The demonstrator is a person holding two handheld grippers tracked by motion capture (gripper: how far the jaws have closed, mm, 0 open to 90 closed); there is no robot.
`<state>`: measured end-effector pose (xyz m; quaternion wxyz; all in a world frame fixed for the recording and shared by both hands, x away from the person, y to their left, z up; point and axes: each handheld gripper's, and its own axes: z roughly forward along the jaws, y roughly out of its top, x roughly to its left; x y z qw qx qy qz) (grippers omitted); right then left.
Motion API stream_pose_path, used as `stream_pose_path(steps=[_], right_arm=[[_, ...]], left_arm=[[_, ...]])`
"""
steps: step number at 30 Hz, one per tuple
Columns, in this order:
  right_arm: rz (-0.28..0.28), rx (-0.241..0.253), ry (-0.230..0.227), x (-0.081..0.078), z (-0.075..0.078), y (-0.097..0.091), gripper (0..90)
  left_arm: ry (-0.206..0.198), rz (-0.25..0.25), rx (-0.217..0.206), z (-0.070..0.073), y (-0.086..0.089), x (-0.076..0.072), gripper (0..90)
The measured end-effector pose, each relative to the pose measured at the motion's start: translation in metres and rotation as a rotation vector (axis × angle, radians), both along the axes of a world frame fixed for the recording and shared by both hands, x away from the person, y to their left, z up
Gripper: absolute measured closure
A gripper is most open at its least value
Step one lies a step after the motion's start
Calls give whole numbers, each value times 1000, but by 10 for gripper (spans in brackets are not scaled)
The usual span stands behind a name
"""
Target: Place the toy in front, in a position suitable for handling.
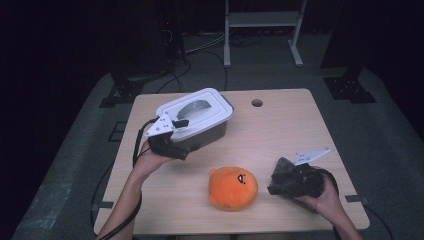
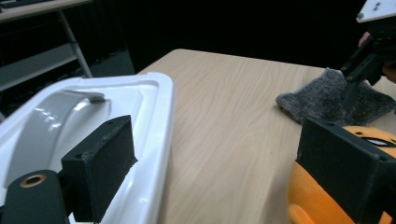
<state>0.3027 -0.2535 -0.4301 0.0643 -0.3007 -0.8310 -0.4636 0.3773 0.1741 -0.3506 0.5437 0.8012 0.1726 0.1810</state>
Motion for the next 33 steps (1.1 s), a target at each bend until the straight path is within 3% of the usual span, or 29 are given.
stream_pose_path(steps=[6,9,14,33], right_arm=[[-2,1,1,1,-1,-1,376],[2,0,-3,3,-1,0,376],[7,-1,-1,4,0,1,376],[5,1,-8,2,1,0,376]], left_arm=[[-18,-24,-9,13,3,18,130],[-22,-26,6,19,5,24,130],[-28,-25,8,25,8,28,129],[2,-1,15,19,9,49,119]])
